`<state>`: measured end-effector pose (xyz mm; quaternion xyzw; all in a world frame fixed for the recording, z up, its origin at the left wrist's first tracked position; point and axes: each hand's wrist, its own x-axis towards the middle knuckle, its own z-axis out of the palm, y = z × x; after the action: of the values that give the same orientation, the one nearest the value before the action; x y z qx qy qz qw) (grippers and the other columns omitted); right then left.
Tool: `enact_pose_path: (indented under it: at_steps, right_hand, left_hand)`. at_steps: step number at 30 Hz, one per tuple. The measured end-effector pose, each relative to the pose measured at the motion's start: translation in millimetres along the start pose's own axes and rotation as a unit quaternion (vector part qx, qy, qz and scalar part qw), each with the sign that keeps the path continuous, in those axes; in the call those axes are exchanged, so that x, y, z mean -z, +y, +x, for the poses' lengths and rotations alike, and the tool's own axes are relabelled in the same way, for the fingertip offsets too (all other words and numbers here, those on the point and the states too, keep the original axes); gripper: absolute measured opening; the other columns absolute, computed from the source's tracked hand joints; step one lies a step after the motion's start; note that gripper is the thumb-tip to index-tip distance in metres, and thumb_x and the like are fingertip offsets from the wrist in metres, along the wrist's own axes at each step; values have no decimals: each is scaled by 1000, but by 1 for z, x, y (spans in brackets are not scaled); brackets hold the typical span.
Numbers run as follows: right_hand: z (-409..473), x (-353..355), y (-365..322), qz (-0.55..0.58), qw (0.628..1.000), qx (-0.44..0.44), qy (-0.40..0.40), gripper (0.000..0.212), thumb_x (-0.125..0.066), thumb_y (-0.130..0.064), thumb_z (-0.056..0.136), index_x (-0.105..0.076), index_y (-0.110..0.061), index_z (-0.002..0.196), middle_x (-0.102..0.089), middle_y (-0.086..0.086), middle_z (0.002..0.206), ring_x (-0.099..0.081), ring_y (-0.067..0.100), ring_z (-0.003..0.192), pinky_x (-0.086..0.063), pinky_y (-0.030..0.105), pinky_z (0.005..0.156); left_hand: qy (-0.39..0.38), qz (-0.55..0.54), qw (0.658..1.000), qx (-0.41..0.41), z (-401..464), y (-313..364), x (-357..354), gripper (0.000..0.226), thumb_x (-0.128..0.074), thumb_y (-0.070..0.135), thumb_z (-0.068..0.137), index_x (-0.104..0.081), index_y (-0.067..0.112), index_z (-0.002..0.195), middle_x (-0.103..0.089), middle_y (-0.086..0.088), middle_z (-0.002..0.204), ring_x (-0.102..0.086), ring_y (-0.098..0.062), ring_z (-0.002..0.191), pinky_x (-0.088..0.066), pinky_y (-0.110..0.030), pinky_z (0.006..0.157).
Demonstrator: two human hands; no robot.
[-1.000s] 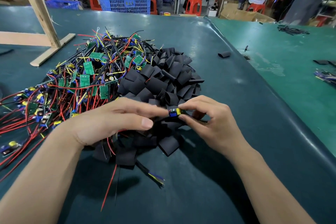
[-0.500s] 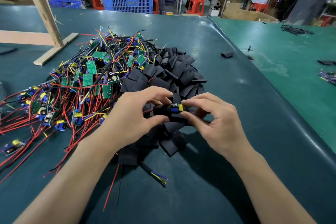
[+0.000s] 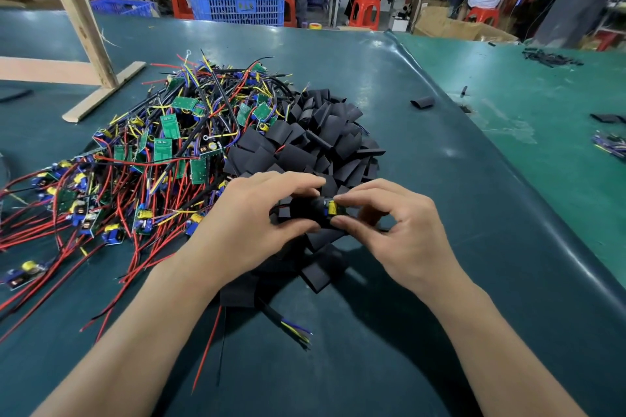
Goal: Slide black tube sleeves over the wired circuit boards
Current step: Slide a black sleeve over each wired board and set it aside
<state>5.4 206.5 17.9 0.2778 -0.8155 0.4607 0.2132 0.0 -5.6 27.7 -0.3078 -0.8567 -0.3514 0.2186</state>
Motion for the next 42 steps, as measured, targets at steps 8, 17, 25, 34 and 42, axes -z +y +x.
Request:
enact_pose_path:
  at_steps: [8, 17, 25, 34, 42]
  right_hand:
    - [0, -3, 1, 20, 998, -46, -37, 33, -72, 6, 82, -74, -16, 107, -70, -7, 98, -65, 9, 84, -52, 20, 78]
    - [0, -4, -4, 55, 991, -119, 19, 40, -78, 6, 76, -68, -32, 83, -71, -6, 82, -68, 13, 77, -58, 39, 72]
    - [-1, -7, -3, 83, 990, -109, 17, 32, -76, 10, 76, -72, -20, 86, -72, -1, 88, -69, 16, 79, -57, 28, 76]
    - [-2, -9, -4, 68, 989, -125, 36, 20, -80, 1, 77, -74, -15, 87, -73, -1, 85, -67, 11, 76, -53, 19, 71]
    - [-2, -6, -9, 131, 979, -157, 24, 21, -80, -1, 77, -74, -18, 87, -73, 0, 80, -68, 22, 74, -58, 41, 73]
  left_hand:
    - [-1, 5, 999, -46, 0, -7, -7, 32, -85, 12, 73, -73, 9, 103, -73, 3, 98, -67, -12, 88, -54, -36, 76]
    - [53, 25, 992, -108, -1, -6, -17, 28, -87, 6, 71, -76, 4, 97, -74, -3, 98, -67, -21, 83, -55, -35, 75]
    - [35, 3, 995, -98, -3, -3, -16, 31, -84, 11, 75, -75, 3, 103, -73, -3, 105, -70, -24, 89, -57, -38, 78]
    - [19, 18, 998, -62, -4, -9, -7, 30, -83, 12, 75, -75, 5, 102, -72, -4, 99, -68, -16, 89, -55, -35, 80]
    - [54, 39, 992, -103, -3, -3, -14, 27, -80, 12, 77, -75, 1, 101, -72, -7, 100, -68, -24, 83, -55, -34, 76]
